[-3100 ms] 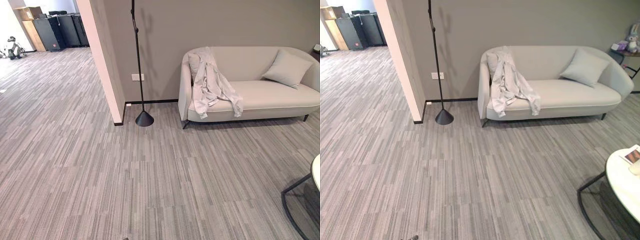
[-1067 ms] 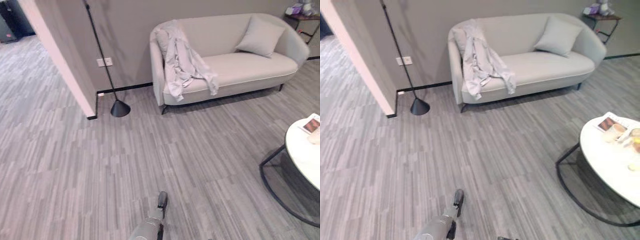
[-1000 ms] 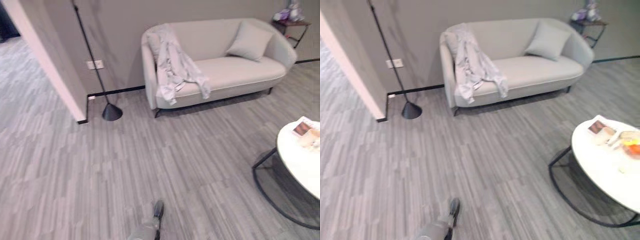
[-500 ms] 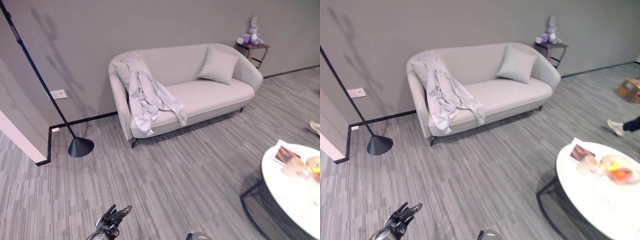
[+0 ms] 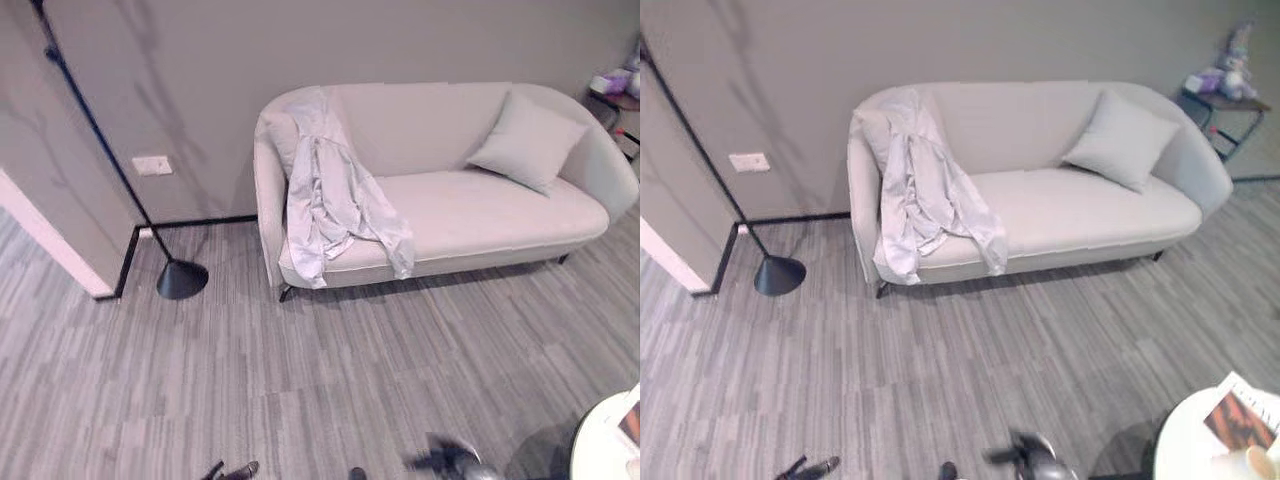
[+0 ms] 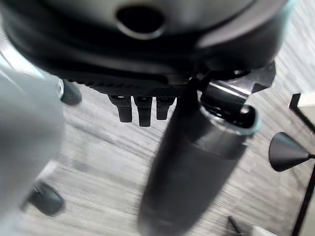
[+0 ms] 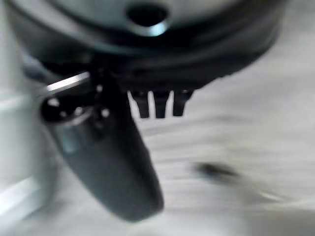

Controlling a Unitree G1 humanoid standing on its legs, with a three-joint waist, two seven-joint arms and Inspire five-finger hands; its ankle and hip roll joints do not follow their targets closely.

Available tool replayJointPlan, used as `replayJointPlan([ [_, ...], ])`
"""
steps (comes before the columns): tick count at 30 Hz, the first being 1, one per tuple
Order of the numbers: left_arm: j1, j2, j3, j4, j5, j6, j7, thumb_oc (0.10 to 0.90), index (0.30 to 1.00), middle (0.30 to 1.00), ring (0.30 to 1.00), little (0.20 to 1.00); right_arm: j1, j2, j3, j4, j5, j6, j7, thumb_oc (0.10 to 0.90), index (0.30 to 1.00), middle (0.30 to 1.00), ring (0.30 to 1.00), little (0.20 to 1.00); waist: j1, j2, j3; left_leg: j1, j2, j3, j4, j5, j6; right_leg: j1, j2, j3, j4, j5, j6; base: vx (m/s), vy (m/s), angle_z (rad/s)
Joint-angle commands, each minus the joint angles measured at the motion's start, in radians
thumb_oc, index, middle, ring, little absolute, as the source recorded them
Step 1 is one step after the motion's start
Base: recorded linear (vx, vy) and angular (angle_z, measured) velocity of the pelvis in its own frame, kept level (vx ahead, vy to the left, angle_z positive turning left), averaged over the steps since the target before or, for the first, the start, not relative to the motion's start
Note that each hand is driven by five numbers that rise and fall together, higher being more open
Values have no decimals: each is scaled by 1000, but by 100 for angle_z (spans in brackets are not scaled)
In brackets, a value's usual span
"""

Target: Hang the clothes on the sofa on the clothes rack.

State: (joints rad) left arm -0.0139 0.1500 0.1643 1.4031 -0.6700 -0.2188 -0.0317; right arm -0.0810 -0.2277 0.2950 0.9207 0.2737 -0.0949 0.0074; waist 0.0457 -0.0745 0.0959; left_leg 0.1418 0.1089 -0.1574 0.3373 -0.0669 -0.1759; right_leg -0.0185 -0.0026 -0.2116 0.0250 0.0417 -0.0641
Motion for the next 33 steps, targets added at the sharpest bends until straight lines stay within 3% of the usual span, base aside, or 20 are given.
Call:
replayJointPlan([
  [1, -6, 24, 13, -51, -74, -22, 1, 800, 900, 900, 900, 900, 35, -51, 15, -113, -143, -1, -8, 800, 900, 900, 900, 900, 57, -20, 14, -125, 49, 88, 232, 271, 105, 47, -98, 21, -86, 107, 103, 239, -409, 19],
  [2, -6, 24, 13, -51, -74, -22, 1, 800, 900, 900, 900, 900, 35, -51, 15, -114, -143, 0, -8, 800, 900, 900, 900, 900, 53, -23, 11, -132, 45, 85, 232, 274, 105, 43, -102, 17, -87, 108, 104, 254, -404, 40],
  [3, -3, 29, 10, -75, -52, -16, 5, 800, 900, 900, 900, 900, 17, -100, 8, -185, -243, 26, -47, 800, 900, 900, 900, 900, 78, -50, 38, -244, 86, 173, 363, 266, 123, 94, -97, 7, -112, 77, 80, 414, -303, 48],
  [4, 3, 34, 10, -103, -46, -17, 8, 800, 900, 900, 900, 900, -2, -145, -39, -273, -292, 41, -83, 800, 900, 900, 900, 900, 106, -46, 47, -374, 87, 253, 328, 218, 114, 135, -89, -2, -112, 38, 85, 526, -261, 50],
  [7, 36, 34, 31, -114, -64, -12, 8, 800, 900, 900, 900, 900, -29, -182, -104, -342, -322, 48, -148, 800, 900, 900, 900, 900, 139, -20, 27, -415, 7, 315, -67, 210, 119, 165, -90, -4, -112, 2, 121, 444, 146, 75],
  [8, 50, 33, 39, -113, -66, -8, 7, 800, 900, 900, 900, 900, -41, -190, -127, -360, -346, 53, -176, 800, 900, 900, 900, 900, 151, -4, 14, -412, -14, 333, -239, 275, 111, 183, -82, -5, -112, -14, 130, 546, 194, 19],
  [9, 61, 34, 57, -99, -69, -3, 14, 800, 900, 900, 900, 900, -56, -198, -154, -366, -374, 64, -216, 800, 900, 900, 900, 900, 162, 3, 9, -446, -9, 379, -357, 299, 100, 222, -76, -19, -112, -46, 134, 664, 184, -42],
  [10, 72, 29, 86, -78, -76, 0, 24, 800, 900, 900, 900, 900, -87, -202, -195, -391, -418, 83, -272, 800, 900, 900, 900, 900, 174, 8, 5, -456, -26, 415, -405, 315, 102, 264, -72, -17, -112, -63, 133, 830, 204, -49],
  [11, 92, 23, 112, -52, -75, 8, 36, 800, 900, 900, 900, 900, -104, -191, -216, -450, -463, 89, -316, 800, 900, 900, 900, 900, 187, 10, -10, -434, -40, 388, -347, 333, 117, 309, -74, 4, -86, -67, 141, 812, 228, -31],
  [13, 112, 25, 118, -53, -42, 18, 56, 800, 900, 900, 900, 900, -72, -162, -239, -519, -497, 114, -336, 800, 900, 900, 900, 900, 184, -5, -29, -392, -58, 401, -316, 307, 152, 315, -110, 12, 16, -52, 162, 579, 198, -35],
  [15, 117, 27, 99, -82, -17, 13, 61, 800, 900, 900, 900, 900, -59, -130, -246, -545, -478, 100, -345, 800, 900, 900, 900, 900, 185, -19, -38, -327, -82, 423, -318, 263, 188, 289, -158, -10, 178, 47, 203, 424, 213, -13],
  [18, 103, 47, 70, -130, 12, 4, 55, 800, 900, 900, 900, 900, -47, -126, -234, -595, -518, 88, -334, 800, 900, 900, 900, 900, 155, 5, -23, -215, -106, 414, -342, 202, 242, 182, -223, -28, 486, 207, 235, 360, 269, -3],
  [21, 77, 48, 18, -204, 24, -19, 69, 800, 900, 900, 900, 900, -33, -118, -228, -647, -551, 76, -346, 800, 900, 900, 900, 900, 114, 34, -7, -117, -105, 386, -372, 159, 260, 58, -242, -70, 601, 147, 228, 320, 143, 67],
  [22, 67, 44, -19, -262, 11, -35, 78, 800, 900, 900, 900, 900, -24, -125, -218, -678, -561, 66, -348, 800, 900, 900, 900, 900, 77, 40, 8, -79, -110, 324, -388, 162, 248, -20, -189, -36, 492, 105, 202, 333, -40, 178],
  [23, 67, 43, -28, -282, 7, -41, 76, 800, 900, 900, 900, 900, -14, -139, -215, -693, -578, 64, -351, 800, 900, 900, 900, 900, 66, 37, 13, -69, -117, 296, -394, 163, 239, -26, -171, -3, 414, 87, 200, 393, -202, 211],
  [24, 57, 36, -68, -303, 25, -59, 89, 800, 900, 900, 900, 900, 8, -153, -233, -686, -574, 56, -383, 800, 900, 900, 900, 900, 49, 18, 13, -60, -121, 227, -421, 149, 213, 13, -152, 83, 80, 60, 187, 380, -243, 226],
  [25, 81, 16, -51, -277, 22, -64, 85, 800, 900, 900, 900, 900, -4, -153, -231, -621, -567, 54, -403, 800, 900, 900, 900, 900, 79, 2, -13, -63, -122, 216, -425, 135, 204, 64, -148, 74, -26, 72, 190, 323, -243, 204],
  [29, 115, 3, -50, -99, 57, -39, 67, 800, 900, 900, 900, 900, -102, -138, -243, -331, -483, 57, -490, 800, 900, 900, 900, 900, 125, 10, -24, -120, -106, 147, -425, 144, 167, 86, -132, 17, -112, 84, 186, 106, -108, 139],
  [30, 120, 4, -71, -107, 48, -47, 71, 800, 900, 900, 900, 900, -180, -126, -236, -189, -429, 59, -537, 800, 900, 900, 900, 900, 144, 27, 1, -160, -98, 129, -425, 161, 154, 63, -127, -4, -112, 82, 184, -161, -46, 39],
  [33, 96, 12, -107, -116, 41, -63, 75, 800, 900, 900, 900, 900, -273, -122, -209, -98, -375, 42, -550, 800, 900, 900, 900, 900, 152, 44, 44, -225, -94, 107, -425, 188, 144, 13, -124, -21, -112, 91, 178, -203, -27, 0],
])
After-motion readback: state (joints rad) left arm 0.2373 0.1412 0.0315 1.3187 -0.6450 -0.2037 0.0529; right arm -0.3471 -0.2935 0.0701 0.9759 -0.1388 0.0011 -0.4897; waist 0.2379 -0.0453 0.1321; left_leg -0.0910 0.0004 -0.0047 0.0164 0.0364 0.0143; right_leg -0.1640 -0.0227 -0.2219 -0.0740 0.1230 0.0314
